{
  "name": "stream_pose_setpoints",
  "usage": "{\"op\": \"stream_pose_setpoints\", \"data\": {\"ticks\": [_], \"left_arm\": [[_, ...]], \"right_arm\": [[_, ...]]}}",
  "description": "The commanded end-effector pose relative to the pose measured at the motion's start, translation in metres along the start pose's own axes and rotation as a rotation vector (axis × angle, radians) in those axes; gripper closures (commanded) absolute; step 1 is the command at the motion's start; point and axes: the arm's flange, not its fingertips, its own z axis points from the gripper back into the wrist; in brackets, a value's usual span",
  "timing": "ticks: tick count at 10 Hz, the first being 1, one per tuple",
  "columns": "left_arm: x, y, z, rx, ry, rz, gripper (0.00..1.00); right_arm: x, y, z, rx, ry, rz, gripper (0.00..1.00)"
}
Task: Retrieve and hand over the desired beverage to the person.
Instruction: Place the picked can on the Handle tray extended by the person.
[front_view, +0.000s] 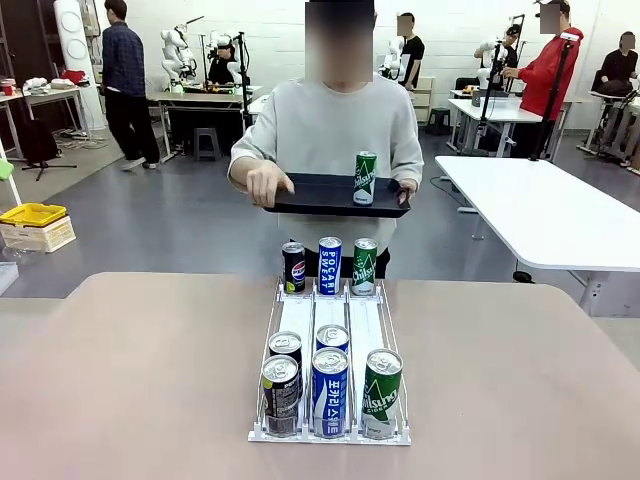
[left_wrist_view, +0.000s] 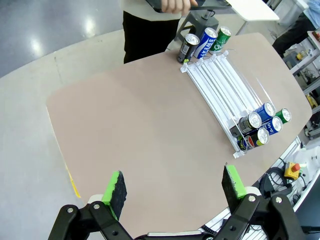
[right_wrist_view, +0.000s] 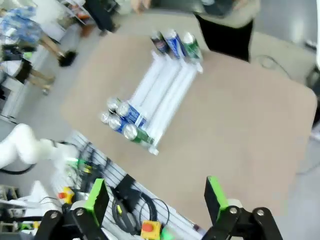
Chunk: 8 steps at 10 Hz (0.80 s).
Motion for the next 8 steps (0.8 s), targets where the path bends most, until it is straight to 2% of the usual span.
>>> {"op": "stream_pose_setpoints", "data": {"ticks": [1, 2, 4, 6, 8], "left_arm": [[0.000, 0.001, 0.000, -0.009, -0.017, -0.010, 0.00], [0.000, 0.001, 0.000, -0.009, -0.017, -0.010, 0.00], [0.000, 0.001, 0.000, -0.009, -0.017, -0.010, 0.00], [0.000, 0.001, 0.000, -0.009, -0.017, -0.010, 0.00], [0.000, 0.001, 0.000, -0.009, -0.017, -0.010, 0.00]], "right_arm": [[0.004, -0.031, 0.005, 0.254, -0.015, 0.088, 0.00], [-0.004, -0.048, 0.011, 0.270, -0.039, 0.130, 0.00], [-0.020, -0.071, 0.009, 0.203, -0.072, 0.166, 0.00], [-0.030, -0.072, 0.008, -0.002, -0.154, 0.103, 0.00], [-0.036, -0.066, 0.006, -0.062, -0.193, 0.081, 0.00]]}}
